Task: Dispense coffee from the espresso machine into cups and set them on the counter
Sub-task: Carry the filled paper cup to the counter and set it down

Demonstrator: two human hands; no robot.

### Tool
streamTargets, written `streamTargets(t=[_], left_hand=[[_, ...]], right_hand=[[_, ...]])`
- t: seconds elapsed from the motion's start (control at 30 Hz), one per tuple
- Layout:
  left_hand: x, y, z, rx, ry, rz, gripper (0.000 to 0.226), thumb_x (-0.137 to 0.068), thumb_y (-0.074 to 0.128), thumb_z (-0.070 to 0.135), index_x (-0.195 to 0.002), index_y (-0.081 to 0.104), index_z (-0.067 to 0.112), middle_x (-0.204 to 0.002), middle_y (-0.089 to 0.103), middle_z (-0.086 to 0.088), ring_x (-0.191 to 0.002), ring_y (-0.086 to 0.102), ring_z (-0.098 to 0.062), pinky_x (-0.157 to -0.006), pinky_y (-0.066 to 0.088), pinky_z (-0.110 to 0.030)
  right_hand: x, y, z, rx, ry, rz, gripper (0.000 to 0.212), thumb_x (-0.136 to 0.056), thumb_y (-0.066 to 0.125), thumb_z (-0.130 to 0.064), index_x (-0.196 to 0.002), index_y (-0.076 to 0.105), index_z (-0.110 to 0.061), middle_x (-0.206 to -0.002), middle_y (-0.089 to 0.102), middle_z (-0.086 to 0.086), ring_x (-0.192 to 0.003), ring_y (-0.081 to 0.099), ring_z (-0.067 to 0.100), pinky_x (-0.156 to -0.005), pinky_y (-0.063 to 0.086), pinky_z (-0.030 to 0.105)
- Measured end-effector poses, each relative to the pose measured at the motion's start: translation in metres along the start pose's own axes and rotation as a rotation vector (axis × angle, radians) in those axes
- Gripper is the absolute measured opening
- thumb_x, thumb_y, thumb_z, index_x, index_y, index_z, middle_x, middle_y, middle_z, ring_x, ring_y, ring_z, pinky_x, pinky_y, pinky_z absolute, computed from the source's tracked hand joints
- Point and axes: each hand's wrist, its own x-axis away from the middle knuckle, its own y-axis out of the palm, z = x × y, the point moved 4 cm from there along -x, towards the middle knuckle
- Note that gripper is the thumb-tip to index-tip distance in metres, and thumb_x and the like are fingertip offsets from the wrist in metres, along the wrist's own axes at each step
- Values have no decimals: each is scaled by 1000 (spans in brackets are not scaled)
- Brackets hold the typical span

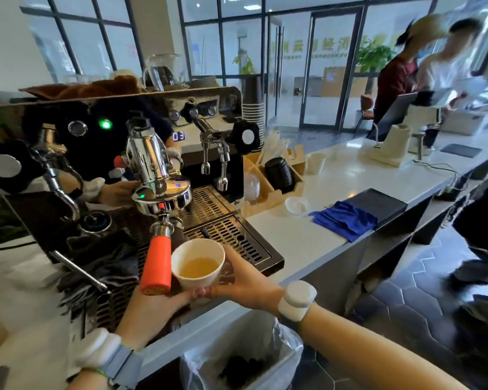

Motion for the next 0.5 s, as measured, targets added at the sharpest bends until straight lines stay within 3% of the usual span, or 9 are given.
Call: streamTargets(t=[0.13,0.2,0.3,0.4,0.5], left_hand=[[0,32,20,-57,44,-115,59,-45,82,44,-100,59,42,-84,71,25,-90,63,8,-68,43,-5],[-4,47,29,-87,58,-151,57,-42,80,52,-95,59,45,-83,66,37,-87,60,17,-67,43,-6],[-12,73,40,-95,45,-152,59,-36,75,64,-90,56,51,-80,61,45,-82,58,18,-67,40,-9],[-22,115,59,-107,69,-190,61,-36,75,67,-92,56,52,-80,61,45,-80,58,19,-67,41,-9],[-33,164,84,-74,122,-208,63,-38,74,62,-97,57,45,-80,65,39,-80,60,16,-63,43,-6]], right_hand=[[24,-31,3,1,24,56,75,-78,76,-32,-133,28,-47,-114,45,-37,-104,46,-23,-74,43,1],[34,-48,3,5,28,83,74,-78,76,-32,-132,28,-48,-117,46,-34,-106,49,-17,-76,45,4],[48,-77,6,27,14,110,76,-80,75,-29,-138,27,-39,-133,46,-14,-117,48,3,-88,45,15],[64,-120,14,27,-4,114,73,-82,73,-23,-137,25,-35,-138,42,-4,-120,44,5,-90,44,13],[78,-168,26,38,-9,131,73,-82,73,-23,-135,24,-40,-139,40,-7,-122,44,7,-97,43,21]])
